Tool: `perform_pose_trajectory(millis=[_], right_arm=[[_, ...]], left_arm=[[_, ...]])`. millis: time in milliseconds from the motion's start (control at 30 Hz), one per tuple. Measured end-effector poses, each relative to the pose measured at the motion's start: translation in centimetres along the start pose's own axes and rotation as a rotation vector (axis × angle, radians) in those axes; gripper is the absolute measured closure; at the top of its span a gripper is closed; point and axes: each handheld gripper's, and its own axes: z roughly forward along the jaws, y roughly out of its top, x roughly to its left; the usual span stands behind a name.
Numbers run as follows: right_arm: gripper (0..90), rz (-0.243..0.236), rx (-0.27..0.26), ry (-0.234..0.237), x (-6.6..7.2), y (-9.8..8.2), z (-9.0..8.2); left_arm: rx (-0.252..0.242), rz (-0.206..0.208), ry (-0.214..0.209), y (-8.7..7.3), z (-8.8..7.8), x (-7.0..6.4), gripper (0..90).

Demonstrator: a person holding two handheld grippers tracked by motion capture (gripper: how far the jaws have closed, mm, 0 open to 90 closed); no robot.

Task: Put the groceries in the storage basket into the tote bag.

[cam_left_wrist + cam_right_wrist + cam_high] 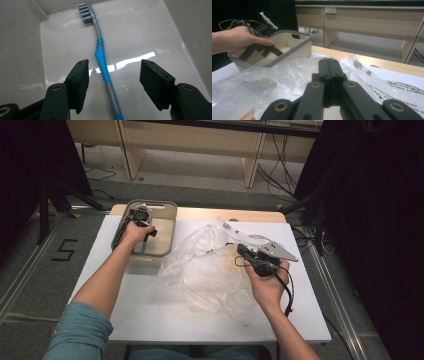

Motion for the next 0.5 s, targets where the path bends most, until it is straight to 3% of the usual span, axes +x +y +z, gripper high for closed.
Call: perform_pose_trajectory(millis=[500], right_arm=[[90.0,0.0,0.0,0.002,0.02,0.02,0.03]], left_arm=[[-0.019,-0.051,0.008,-0.34,0.99,0.84,45.5]])
